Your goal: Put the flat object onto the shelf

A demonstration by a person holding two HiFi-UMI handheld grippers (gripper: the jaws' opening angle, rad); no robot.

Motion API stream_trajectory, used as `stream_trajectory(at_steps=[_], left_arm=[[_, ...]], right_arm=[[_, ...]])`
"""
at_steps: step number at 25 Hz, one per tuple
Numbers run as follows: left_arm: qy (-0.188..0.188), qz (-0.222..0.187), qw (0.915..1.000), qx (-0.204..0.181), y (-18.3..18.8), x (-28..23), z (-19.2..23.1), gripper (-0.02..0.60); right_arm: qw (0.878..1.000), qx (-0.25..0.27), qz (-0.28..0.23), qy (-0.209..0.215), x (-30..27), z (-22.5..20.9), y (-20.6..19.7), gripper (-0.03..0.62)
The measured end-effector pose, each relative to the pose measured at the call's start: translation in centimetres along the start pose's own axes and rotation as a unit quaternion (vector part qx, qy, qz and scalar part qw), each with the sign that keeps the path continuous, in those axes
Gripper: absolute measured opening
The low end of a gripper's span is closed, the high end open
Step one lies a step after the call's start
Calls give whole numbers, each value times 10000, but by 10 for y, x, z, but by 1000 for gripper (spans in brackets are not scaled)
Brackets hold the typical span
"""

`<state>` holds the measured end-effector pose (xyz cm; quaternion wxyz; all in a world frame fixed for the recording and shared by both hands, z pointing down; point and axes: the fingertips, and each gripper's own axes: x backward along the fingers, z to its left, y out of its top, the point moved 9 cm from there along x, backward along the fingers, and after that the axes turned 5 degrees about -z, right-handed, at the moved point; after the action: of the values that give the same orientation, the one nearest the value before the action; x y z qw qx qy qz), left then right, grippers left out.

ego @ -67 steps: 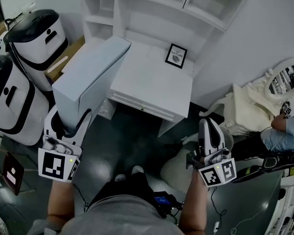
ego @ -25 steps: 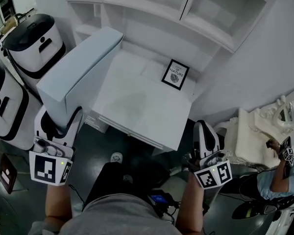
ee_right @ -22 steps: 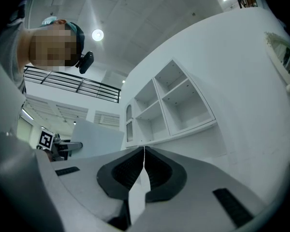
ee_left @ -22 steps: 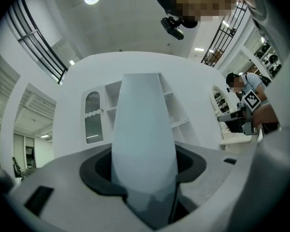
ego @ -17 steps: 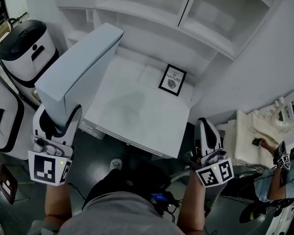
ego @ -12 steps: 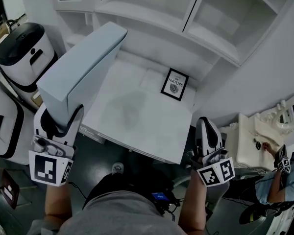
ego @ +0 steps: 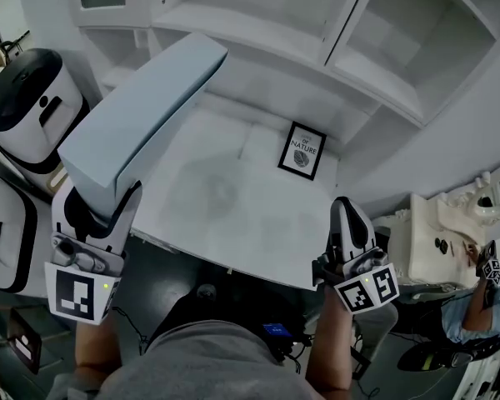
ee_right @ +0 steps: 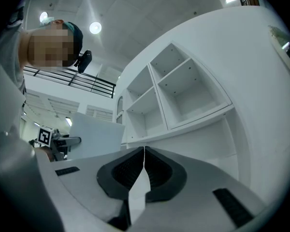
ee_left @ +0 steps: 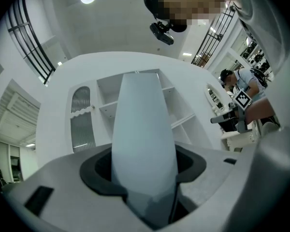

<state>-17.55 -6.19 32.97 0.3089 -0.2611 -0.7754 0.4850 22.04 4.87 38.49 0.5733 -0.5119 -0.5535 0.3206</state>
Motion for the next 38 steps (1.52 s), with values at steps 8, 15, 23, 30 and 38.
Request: stream_trajectory(at_steps=[8,15,23,30,38], left_arm=[[-215,-188,9996,-88,-3,-26,5,267],[-9,-177,9997,-158,5,-54,-11,267],[342,-118,9988,-320,11,-80,-29,267],[576,50,9974,-432,7,-94,-37,267],[593,93,9977,-329,-1,-111,-23,267]], right_arm=[[9999,-36,33,-162,-12,-24,-1,28],[9997,-153,76,181,-39,-59,0,28],[9980,-329,17,532,-71,-108,-5,28],[9953,-526,69,807,-95,-127,-18,28],[9956,-515,113,777,-109,-124,-22,28]])
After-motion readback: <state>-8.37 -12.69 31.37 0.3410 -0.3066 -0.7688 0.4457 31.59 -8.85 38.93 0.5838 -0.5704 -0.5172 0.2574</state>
